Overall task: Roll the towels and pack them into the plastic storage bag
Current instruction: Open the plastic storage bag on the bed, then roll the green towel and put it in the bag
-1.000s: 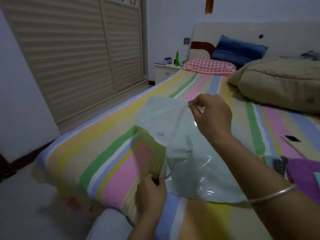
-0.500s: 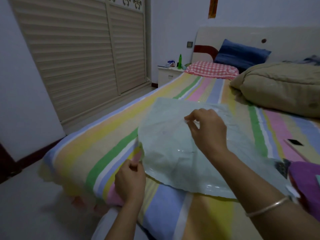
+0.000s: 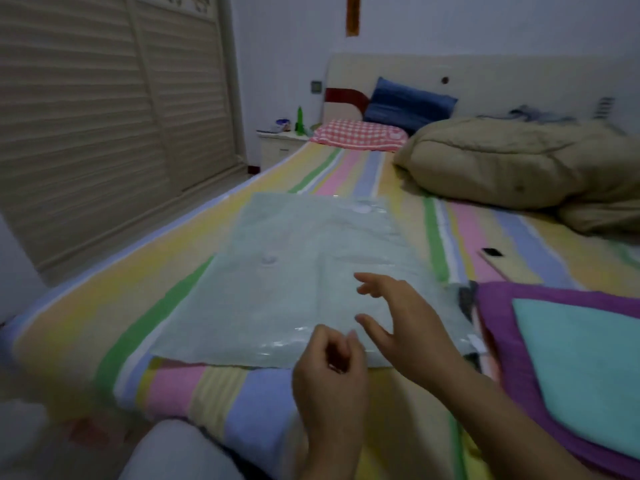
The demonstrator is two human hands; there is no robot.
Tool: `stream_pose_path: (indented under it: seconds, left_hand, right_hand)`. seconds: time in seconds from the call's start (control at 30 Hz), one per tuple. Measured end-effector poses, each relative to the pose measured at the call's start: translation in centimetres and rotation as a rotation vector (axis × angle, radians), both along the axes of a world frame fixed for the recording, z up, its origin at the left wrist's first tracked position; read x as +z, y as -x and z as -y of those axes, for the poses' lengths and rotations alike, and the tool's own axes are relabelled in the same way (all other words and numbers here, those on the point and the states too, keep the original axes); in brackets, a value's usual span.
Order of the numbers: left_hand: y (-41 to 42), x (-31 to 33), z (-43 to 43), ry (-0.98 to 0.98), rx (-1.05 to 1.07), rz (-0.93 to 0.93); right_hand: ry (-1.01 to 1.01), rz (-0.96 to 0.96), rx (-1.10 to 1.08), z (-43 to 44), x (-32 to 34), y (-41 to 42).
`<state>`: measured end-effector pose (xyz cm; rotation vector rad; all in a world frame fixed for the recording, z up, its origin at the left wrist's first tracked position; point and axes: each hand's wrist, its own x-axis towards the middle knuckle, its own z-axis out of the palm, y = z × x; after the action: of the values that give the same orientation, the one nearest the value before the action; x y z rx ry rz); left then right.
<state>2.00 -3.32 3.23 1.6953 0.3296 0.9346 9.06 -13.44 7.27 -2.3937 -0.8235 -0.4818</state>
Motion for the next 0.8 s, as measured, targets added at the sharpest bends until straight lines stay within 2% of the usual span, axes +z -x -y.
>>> stream_pose_path:
  seconds: [0.13,0.23,0.4,0.5,0.63,0.8]
  left_hand:
    - [-0.5,2.0,8.0,-0.153,-0.262,-0.033]
    - [-1.3,2.9,13.6,-0.329,-0.447,-0.084]
    - [-4.7,2.1,20.9,-0.708,-0.727,-0.05]
    - [-7.4,1.5,23.4,-0.904,-0.757,-0.146]
    - [-9.0,-0.3,23.5,-1.088,-0.741,-0.454]
    - [-7.7,-2.3,23.1,-1.124,-0.674,-0.465]
  right_hand:
    - [-0.058,0.052,-0.235,10.4,0.7,1.7]
    - [-0.013,0.07,-0.438,18.3,0.8,3.4]
    - [0.086,-0.133,-0.882,30.4,-0.1,4.9]
    - [0.053,-0.299,-1.096,36.1,-1.0,4.9]
    - [0.073,-0.52,-1.258,41.9,-2.8,4.7]
    - [0.114,-0.678,-1.332,45.0,-3.6,4.5]
